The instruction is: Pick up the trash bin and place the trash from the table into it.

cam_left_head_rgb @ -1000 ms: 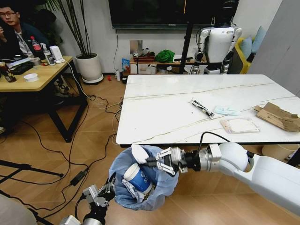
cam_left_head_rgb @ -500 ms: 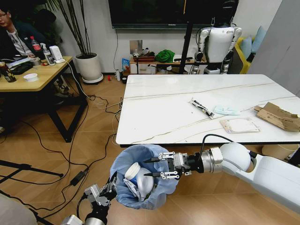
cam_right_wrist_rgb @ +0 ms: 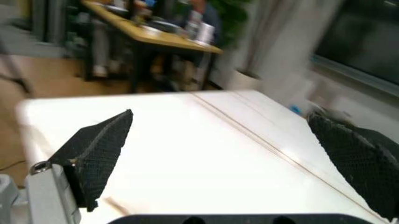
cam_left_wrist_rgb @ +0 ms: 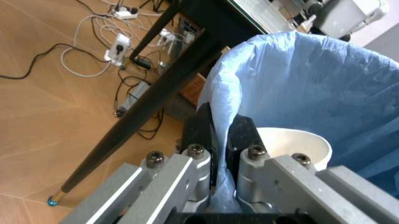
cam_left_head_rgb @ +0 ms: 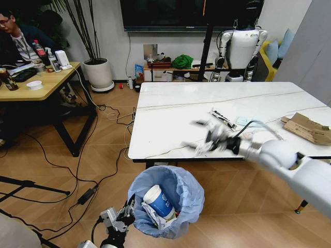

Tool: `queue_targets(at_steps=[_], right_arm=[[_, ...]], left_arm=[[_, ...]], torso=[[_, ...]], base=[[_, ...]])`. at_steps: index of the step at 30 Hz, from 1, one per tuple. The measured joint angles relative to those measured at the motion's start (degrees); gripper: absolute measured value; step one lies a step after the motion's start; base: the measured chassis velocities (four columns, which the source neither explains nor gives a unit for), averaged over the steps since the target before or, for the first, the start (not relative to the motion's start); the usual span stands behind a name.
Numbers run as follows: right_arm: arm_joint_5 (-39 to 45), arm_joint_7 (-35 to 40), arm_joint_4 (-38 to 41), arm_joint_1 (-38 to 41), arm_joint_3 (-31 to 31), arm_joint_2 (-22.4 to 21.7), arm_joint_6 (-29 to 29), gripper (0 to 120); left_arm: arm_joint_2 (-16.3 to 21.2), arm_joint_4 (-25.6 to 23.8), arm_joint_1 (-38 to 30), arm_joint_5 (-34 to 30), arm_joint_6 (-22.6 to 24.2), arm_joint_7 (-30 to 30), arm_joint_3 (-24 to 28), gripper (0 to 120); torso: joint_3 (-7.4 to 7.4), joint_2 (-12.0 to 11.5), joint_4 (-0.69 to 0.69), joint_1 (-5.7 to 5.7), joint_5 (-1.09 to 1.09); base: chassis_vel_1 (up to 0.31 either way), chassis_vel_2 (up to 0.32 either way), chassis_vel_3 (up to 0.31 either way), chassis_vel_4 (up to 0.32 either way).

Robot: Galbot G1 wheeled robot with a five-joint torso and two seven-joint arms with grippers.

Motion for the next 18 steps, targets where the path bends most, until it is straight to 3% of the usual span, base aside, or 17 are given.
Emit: queue_targets(at_steps=[8,18], right_arm=[[2.8,5.2,-9.5,3.0,0.6,4.0,-7.0,100],[2.8,4.2,-19.2,5.8,-2.0,8.0,-8.5,100]], left_arm=[[1.8,-0.2,0.3,-0.9,0.0,-0.1,-0.9,0],[2.6,-0.5,0.3,-2.2,0.0,-0.3,-2.1,0]], torso=[[0.0,0.0,0.02,0.0,-0.02],[0.01,0.0,0.02,0.0,-0.01]], base=[[0.0,0.0,0.0,0.0],[0.0,0.0,0.0,0.0]])
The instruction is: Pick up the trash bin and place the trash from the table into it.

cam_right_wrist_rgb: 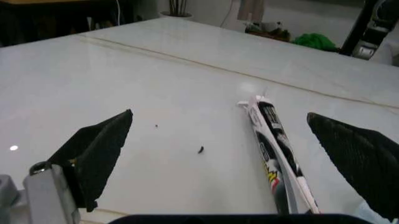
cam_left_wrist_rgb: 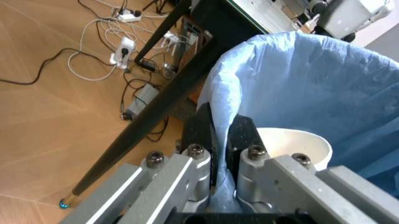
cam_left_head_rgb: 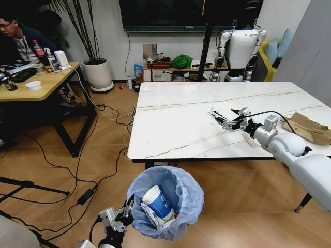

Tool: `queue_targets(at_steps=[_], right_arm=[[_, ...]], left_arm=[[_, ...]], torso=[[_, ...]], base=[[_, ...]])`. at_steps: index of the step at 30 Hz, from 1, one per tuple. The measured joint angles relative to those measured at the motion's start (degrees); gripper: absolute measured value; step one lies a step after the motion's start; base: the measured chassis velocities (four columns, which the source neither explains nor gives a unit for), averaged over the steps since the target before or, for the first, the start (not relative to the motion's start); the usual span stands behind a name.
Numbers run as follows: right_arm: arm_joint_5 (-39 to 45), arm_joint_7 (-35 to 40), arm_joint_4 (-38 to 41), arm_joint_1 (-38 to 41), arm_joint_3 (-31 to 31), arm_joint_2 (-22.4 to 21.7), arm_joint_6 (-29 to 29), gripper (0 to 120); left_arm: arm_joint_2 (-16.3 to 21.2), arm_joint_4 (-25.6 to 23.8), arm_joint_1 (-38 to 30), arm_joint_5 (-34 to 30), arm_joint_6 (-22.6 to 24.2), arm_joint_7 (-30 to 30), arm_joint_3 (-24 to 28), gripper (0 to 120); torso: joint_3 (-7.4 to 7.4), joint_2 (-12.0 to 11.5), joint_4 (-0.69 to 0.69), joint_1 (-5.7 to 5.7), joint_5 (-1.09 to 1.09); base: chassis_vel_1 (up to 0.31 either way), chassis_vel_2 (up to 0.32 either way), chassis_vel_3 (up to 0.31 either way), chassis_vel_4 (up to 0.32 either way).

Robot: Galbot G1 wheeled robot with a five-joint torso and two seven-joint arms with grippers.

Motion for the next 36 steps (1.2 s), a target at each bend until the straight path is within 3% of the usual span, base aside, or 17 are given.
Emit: queue_targets(at_steps=[16,36], right_arm=[[-1.4,-2.3,-8.1,0.8,-0.4,1.8,0.6,98],[-1.5,-2.8,-10.4,0.8,-0.6,2.5,1.1,26]], left_arm=[[0.8,1.3,-1.2,-1.6,0.0,-0.4,0.0,0],[1.4,1.6,-1.5,-2.2,0.1,-0.7,-0.1,0]], torso=[[-0.01,0.0,-0.01,0.0,-0.01],[-0.01,0.0,-0.01,0.0,0.0]], base=[[0.0,0.0,0.0,0.0],[0.0,0.0,0.0,0.0]])
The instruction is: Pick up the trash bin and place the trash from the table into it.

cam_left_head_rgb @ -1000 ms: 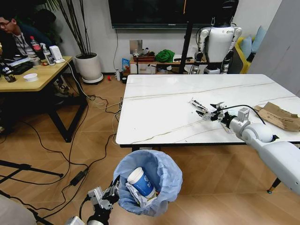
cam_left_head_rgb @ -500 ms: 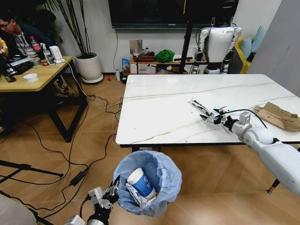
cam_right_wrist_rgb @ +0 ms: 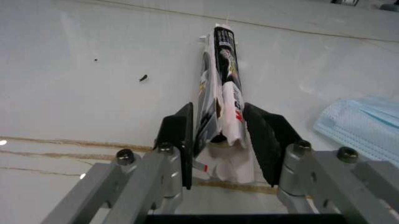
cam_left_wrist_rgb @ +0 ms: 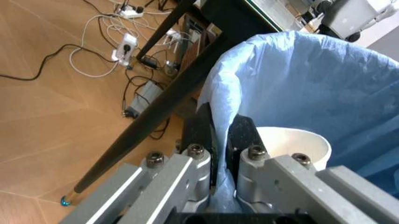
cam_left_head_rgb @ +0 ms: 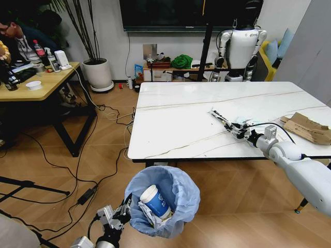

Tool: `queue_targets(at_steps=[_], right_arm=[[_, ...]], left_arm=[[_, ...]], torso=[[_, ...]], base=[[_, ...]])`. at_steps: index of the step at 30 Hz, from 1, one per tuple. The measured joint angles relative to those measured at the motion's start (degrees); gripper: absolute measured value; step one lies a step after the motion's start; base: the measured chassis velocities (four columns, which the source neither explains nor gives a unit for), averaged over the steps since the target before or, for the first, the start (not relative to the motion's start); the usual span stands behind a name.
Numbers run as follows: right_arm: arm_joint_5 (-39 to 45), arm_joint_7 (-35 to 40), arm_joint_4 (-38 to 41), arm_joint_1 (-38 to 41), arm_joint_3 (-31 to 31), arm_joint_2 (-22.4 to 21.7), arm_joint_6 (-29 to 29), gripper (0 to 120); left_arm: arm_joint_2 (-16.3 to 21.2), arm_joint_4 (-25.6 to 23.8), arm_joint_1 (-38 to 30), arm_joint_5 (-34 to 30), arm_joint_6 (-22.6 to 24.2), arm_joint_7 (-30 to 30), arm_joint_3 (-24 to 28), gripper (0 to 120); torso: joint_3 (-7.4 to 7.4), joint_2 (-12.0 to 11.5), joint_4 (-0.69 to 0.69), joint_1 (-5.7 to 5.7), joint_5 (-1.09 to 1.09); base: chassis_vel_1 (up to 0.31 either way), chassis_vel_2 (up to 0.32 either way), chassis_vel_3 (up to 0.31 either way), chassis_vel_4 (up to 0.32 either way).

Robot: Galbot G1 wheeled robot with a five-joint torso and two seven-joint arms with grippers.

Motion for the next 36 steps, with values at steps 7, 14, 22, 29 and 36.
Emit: queue_targets(at_steps=[7,14,22,29,36], right_arm=[[0.0,-0.1,0.0,0.2,-0.2,0.0,0.0,1],[1.8,-4.8,5.8,-1.5,2.4,-1.9,3.6,0],[1.3,-14.0,20.7,-5.3,6.5,-7.8,9.1,0],[-7.9,-16.0,42.7,-7.9,3.5,-16.4,10.7,0],[-19.4,-16.6,55.5,-11.7,2.0,-22.2,11.8,0]], left_arm=[[0.0,0.0,0.0,0.0,0.0,0.0,-0.1,0],[0.0,0.0,0.0,-0.1,0.0,0.0,0.3,0],[0.5,-0.2,-0.1,-0.3,0.0,-0.2,0.6,0],[0.3,-1.1,0.1,-0.2,0.0,-0.5,0.1,0],[-0.5,-1.8,0.4,0.4,0.0,-0.5,-0.1,0]], torso=[[0.0,0.0,0.01,-0.01,0.0],[0.01,0.0,0.01,-0.01,0.0],[0.0,0.0,-0.03,-0.01,-0.01],[0.0,0.0,-0.01,-0.01,-0.02],[0.0,0.0,-0.01,-0.01,0.0]], base=[[0.0,0.0,0.0,0.0],[0.0,0.0,0.0,0.0],[0.0,0.0,0.0,0.0],[0.0,0.0,0.0,0.0],[0.0,0.0,0.0,0.0]])
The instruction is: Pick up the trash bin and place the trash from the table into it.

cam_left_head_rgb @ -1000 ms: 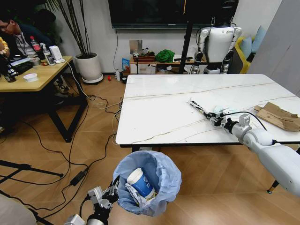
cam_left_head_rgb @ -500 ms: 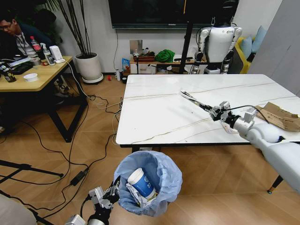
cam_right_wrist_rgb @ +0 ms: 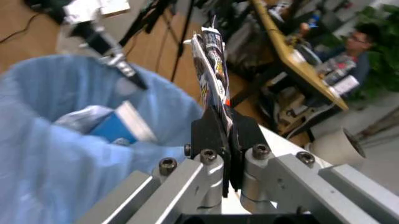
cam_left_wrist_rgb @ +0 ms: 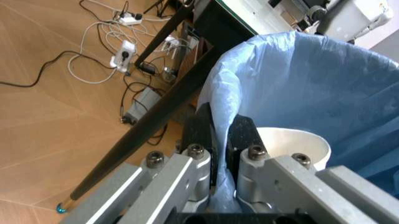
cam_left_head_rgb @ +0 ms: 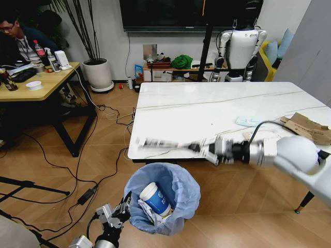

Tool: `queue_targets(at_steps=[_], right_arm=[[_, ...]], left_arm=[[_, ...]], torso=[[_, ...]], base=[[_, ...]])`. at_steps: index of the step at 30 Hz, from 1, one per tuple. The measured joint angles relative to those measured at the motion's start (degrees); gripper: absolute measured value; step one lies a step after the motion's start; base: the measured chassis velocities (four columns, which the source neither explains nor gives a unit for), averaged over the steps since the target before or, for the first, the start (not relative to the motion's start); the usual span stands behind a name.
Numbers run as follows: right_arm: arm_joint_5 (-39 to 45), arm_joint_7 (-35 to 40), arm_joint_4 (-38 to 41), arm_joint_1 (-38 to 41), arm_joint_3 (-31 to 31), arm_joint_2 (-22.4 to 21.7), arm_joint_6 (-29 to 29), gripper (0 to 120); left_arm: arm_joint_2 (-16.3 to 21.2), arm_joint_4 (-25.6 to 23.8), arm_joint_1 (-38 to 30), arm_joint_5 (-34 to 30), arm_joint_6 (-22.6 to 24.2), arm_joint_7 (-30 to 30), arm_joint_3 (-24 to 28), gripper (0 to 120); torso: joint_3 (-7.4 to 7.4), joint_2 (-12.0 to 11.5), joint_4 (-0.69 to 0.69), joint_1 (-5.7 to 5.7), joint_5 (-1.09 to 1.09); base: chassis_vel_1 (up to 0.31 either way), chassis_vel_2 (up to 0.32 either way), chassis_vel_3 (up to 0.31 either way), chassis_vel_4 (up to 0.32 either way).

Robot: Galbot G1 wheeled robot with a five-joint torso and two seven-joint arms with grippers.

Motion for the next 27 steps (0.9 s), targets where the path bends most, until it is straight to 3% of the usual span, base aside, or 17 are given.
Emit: queue_targets(at_steps=[14,18,22,25,27], right_arm=[[-8.7,-2.9,1.0,-6.2,5.6,-2.8,3.5,0],[-9.4,-3.0,-0.7,-8.2,6.3,-1.6,4.3,22],[-9.5,-3.1,-1.3,-8.4,6.4,-1.4,4.5,32],[-9.4,-3.2,-1.9,-8.4,6.0,-1.1,4.8,47],[-9.4,-3.2,-1.9,-8.4,5.8,-1.0,4.8,48]], left_arm=[[-1.0,-0.6,0.4,0.5,0.0,0.0,-0.2,0],[-1.5,-0.6,0.4,0.7,0.2,0.0,-0.1,0],[-1.6,-0.6,0.3,0.8,0.2,0.0,-0.1,0],[-1.9,-0.4,0.2,0.8,0.3,0.0,-0.1,0],[-2.0,-0.3,0.1,0.8,0.3,0.0,-0.1,0]], torso=[[0.0,0.0,0.01,0.01,-0.01],[0.01,0.0,0.01,0.01,0.0],[0.01,0.0,0.01,0.01,0.0],[0.01,0.0,0.01,0.01,0.0],[0.01,0.0,0.01,0.01,0.0]], base=[[0.0,0.0,0.0,0.0],[0.0,0.0,0.0,0.0],[0.0,0.0,0.0,0.0],[0.0,0.0,0.0,0.0],[0.0,0.0,0.0,0.0]])
